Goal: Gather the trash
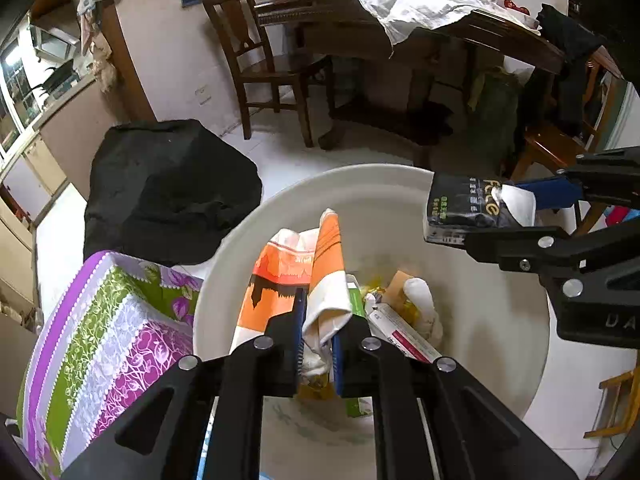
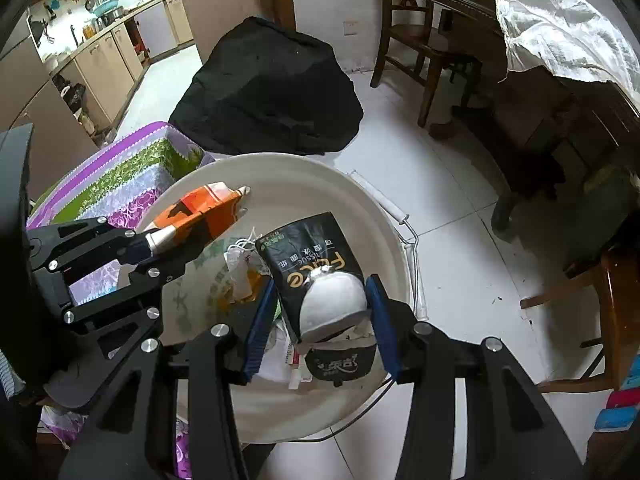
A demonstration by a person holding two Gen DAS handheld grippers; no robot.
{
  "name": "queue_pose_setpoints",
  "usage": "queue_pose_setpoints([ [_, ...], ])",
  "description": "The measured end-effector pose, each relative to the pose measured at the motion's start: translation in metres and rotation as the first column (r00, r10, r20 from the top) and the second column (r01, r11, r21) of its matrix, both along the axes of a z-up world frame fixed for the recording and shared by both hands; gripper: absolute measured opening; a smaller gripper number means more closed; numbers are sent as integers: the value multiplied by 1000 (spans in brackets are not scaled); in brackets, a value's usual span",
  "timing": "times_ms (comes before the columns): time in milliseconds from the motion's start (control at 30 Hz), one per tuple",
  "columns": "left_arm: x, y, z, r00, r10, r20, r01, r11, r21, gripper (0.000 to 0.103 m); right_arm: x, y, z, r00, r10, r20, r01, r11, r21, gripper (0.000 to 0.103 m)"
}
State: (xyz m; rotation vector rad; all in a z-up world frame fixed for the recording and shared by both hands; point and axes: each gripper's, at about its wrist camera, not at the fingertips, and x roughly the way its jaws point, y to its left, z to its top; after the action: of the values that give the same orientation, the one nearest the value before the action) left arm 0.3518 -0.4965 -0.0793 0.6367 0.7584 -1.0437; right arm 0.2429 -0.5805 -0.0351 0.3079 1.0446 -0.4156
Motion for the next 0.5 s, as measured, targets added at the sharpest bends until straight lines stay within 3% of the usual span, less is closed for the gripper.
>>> queue_pose_setpoints([
  [67,-1,0,0,1000,-3,6,3,1000,-2,29,0,-2,0,1000,2,-1,-2,1000,1,53],
  [133,-2,1,2,1000,1,23,-1,1000,-3,35,0,-3,1,1000,-2,3,2,1000,-3,53],
  [500,-5,7,8,999,1,51,-1,1000,-5,35,-3,1,1,1000,3,-1,-3,1000,-18,53],
])
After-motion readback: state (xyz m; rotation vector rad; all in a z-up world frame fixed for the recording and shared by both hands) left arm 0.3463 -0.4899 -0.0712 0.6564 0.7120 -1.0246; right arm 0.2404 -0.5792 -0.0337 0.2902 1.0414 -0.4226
